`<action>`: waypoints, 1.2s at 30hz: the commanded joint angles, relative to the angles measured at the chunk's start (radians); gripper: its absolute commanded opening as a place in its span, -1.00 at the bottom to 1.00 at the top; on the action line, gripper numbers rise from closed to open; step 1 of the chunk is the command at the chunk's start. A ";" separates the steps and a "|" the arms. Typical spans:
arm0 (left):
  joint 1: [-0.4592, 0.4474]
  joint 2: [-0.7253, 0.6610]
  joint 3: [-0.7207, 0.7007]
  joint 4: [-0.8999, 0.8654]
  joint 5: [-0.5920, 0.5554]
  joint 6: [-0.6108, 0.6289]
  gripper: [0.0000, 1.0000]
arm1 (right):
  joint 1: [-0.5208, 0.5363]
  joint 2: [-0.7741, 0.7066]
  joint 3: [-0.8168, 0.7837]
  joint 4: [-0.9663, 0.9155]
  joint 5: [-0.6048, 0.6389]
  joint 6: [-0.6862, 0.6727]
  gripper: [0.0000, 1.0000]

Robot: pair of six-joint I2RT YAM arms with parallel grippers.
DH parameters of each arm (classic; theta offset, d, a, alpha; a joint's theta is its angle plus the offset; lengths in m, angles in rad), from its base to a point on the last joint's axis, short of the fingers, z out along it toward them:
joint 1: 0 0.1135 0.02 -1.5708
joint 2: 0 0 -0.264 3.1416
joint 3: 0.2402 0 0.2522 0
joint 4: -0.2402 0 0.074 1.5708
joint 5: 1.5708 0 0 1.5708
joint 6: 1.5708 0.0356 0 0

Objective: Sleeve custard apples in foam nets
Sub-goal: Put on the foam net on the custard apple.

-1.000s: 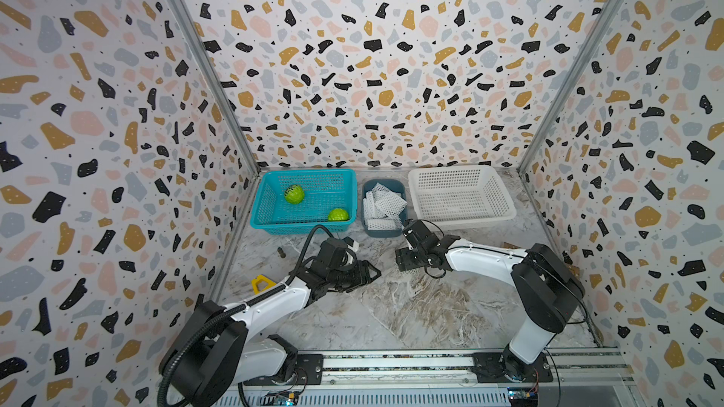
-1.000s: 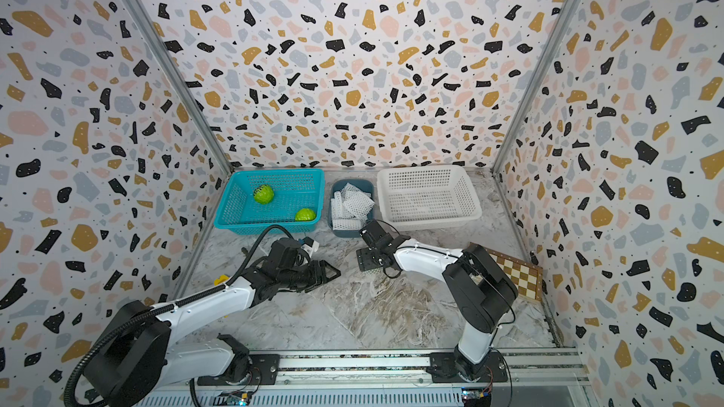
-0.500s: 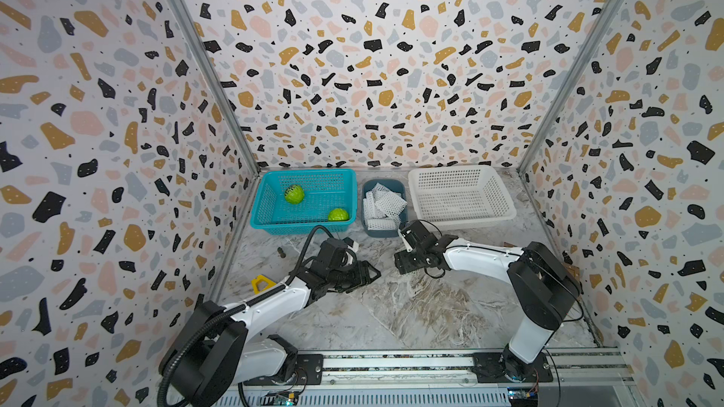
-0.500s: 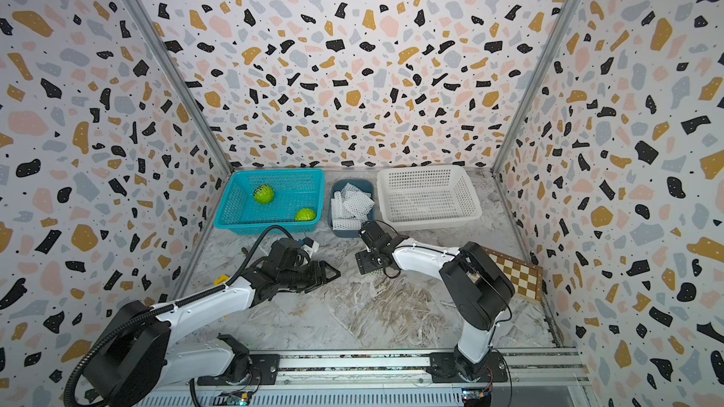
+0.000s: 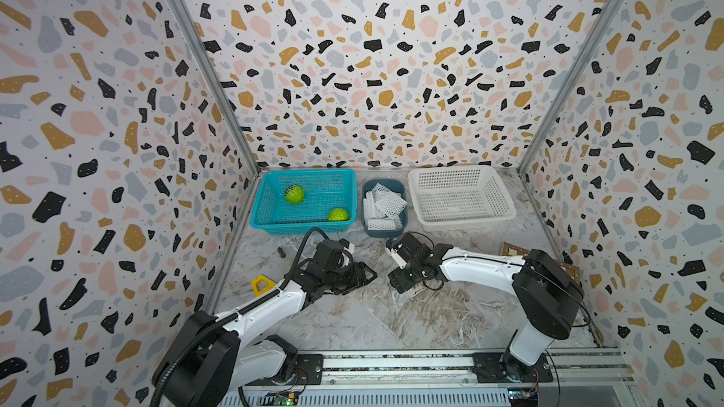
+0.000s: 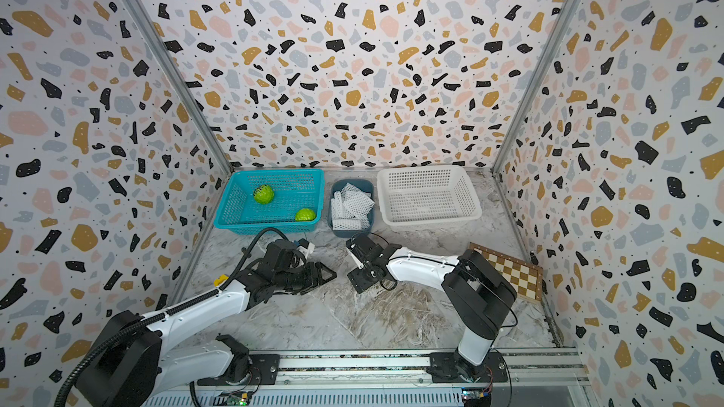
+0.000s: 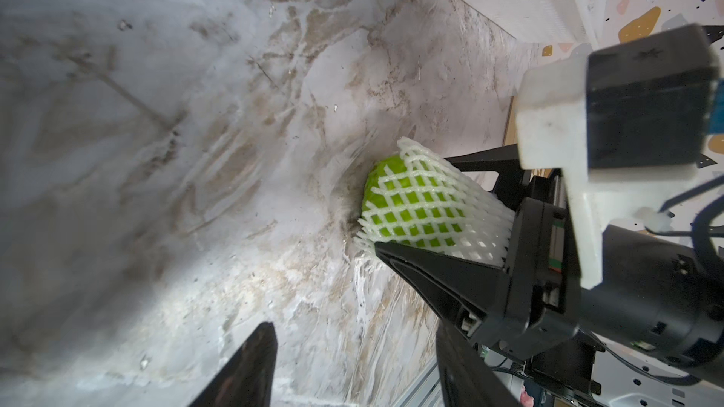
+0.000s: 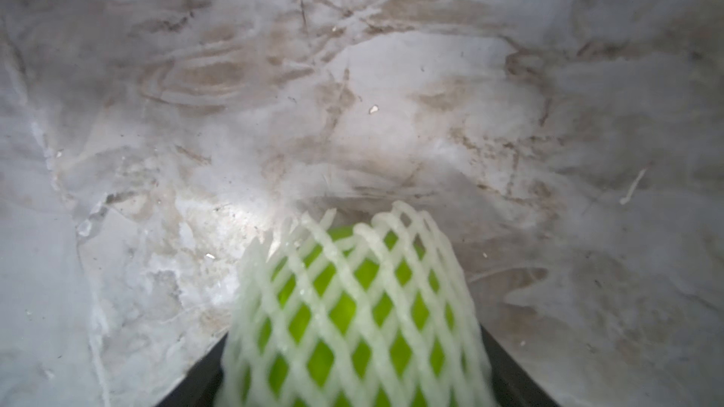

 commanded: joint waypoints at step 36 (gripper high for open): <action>0.007 -0.022 -0.023 -0.007 -0.007 0.002 0.28 | -0.032 -0.194 -0.009 -0.042 0.013 0.321 0.98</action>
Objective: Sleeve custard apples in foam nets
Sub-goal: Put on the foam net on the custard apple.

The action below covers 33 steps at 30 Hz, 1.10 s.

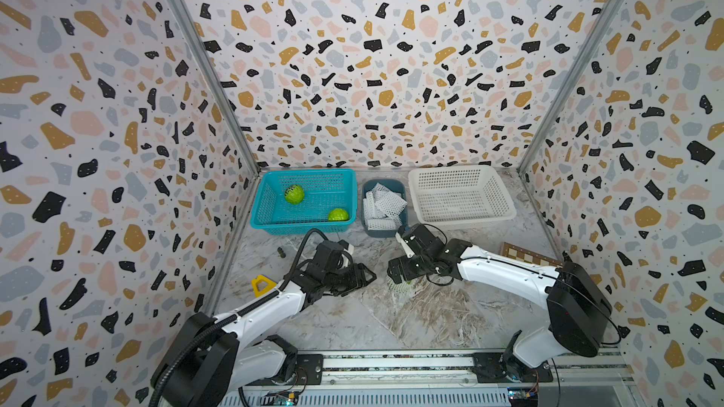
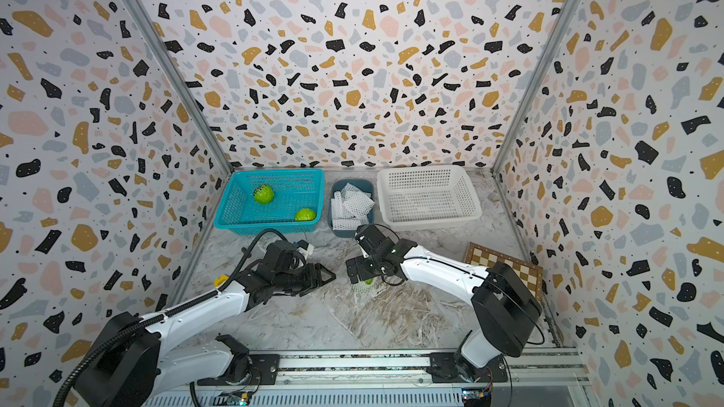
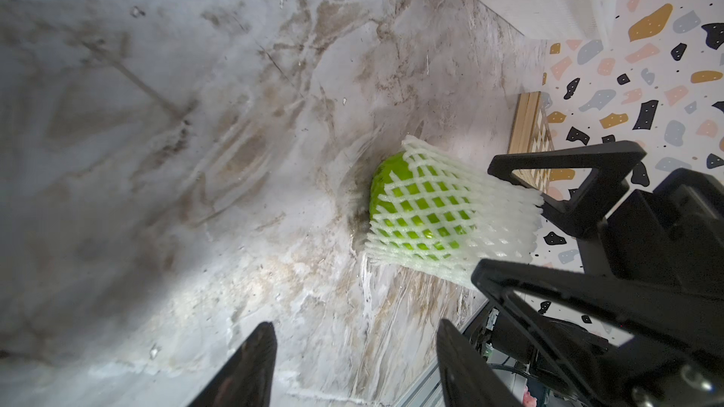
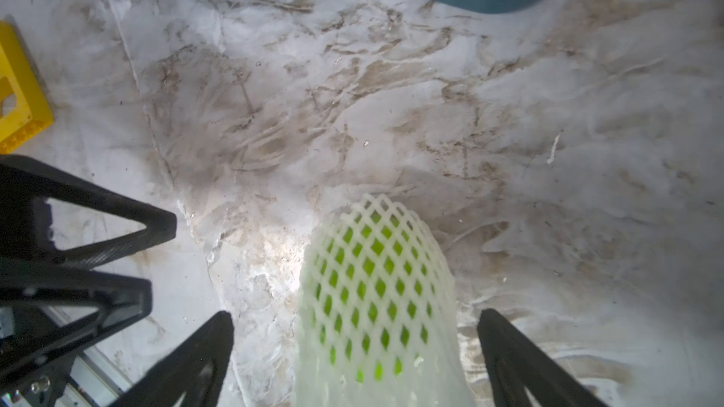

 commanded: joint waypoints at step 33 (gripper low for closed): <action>0.005 0.014 -0.029 0.037 0.010 -0.005 0.26 | 0.033 0.129 0.000 0.004 0.080 0.025 0.64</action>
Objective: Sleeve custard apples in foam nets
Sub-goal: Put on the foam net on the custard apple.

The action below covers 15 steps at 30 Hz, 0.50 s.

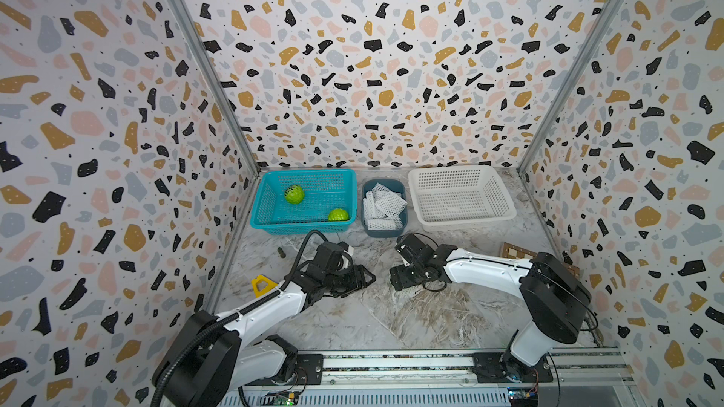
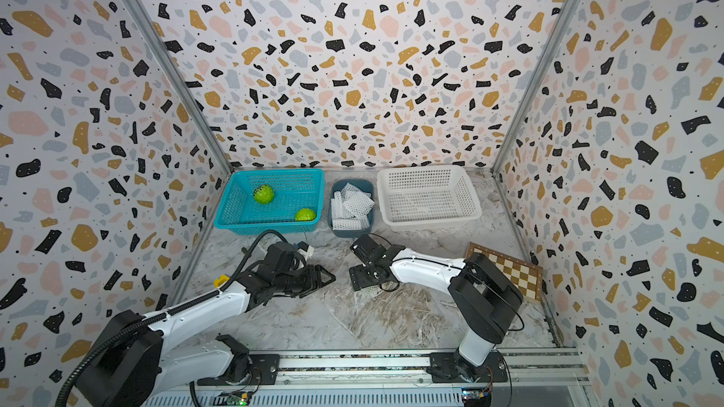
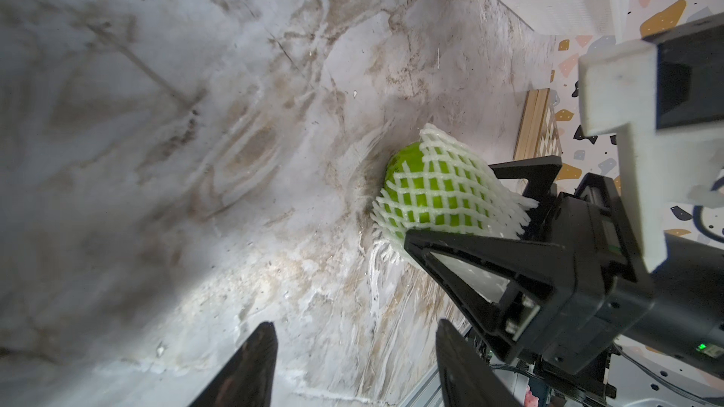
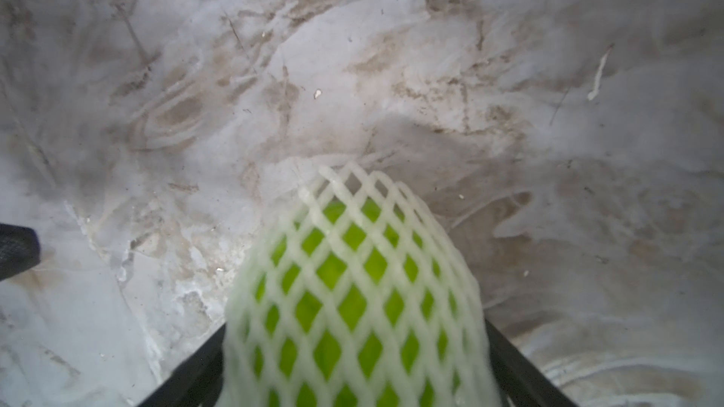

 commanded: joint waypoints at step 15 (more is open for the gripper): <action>0.005 -0.004 -0.028 0.037 0.009 -0.013 0.25 | -0.004 0.049 0.049 -0.001 0.037 -0.080 0.58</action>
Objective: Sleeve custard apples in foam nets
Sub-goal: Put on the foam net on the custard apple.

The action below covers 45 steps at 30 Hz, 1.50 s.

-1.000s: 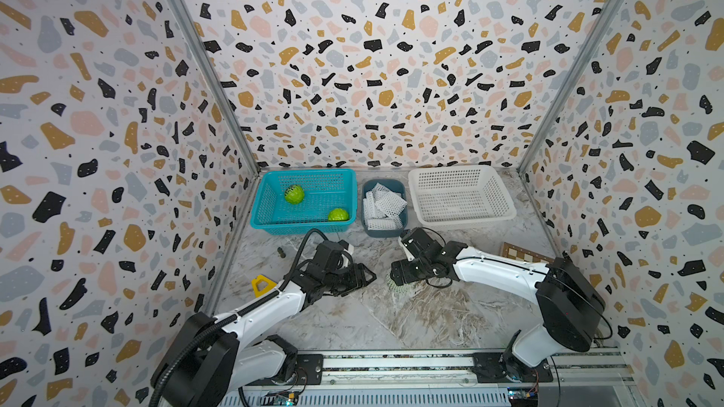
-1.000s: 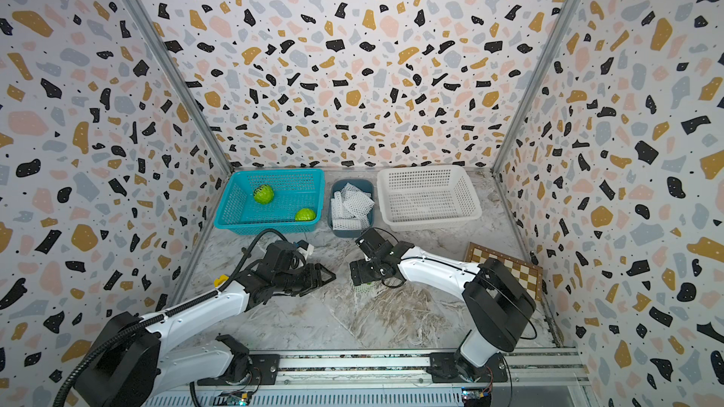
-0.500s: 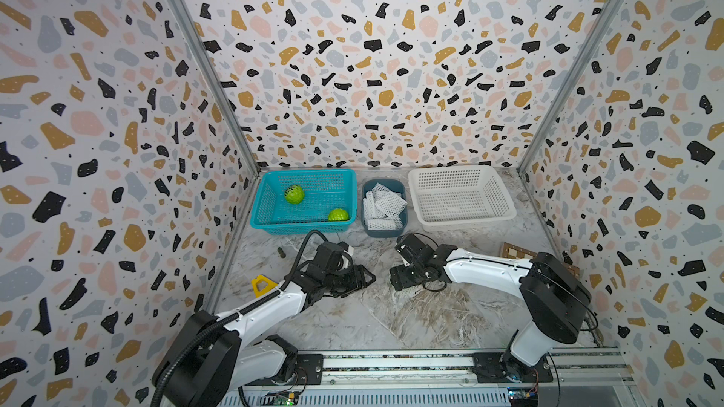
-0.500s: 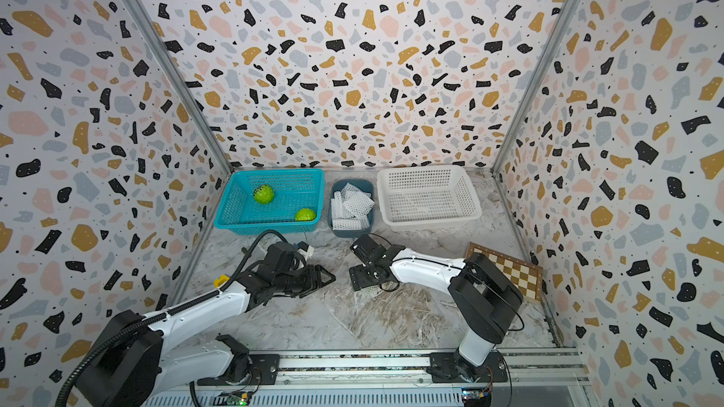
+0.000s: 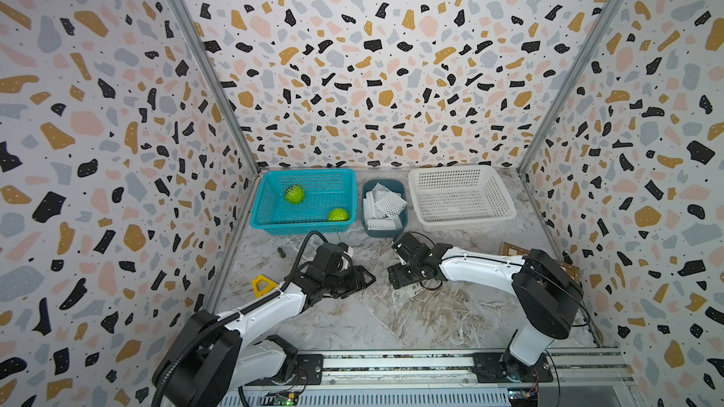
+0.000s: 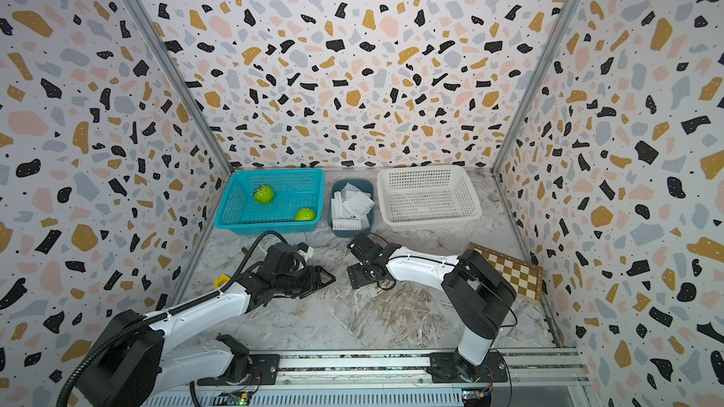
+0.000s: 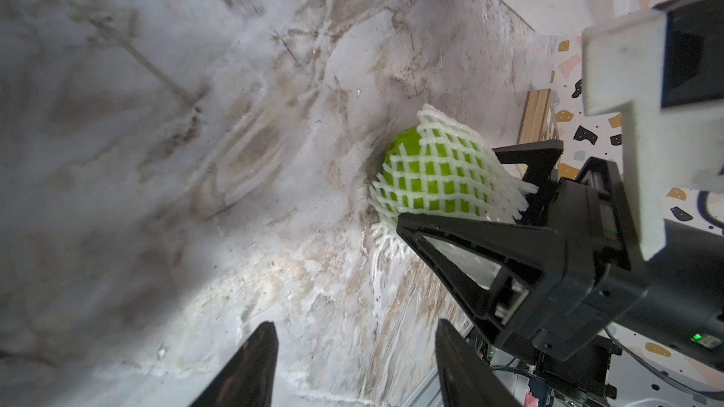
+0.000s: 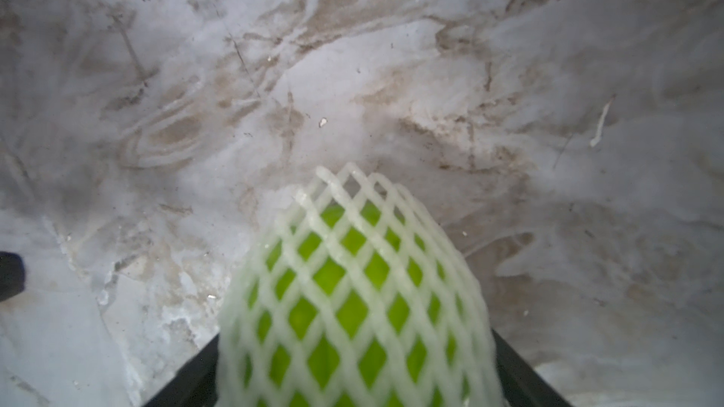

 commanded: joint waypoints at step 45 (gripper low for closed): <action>0.005 -0.044 -0.014 -0.028 -0.005 0.001 0.26 | 0.006 -0.073 0.187 -0.249 -0.023 -0.253 0.99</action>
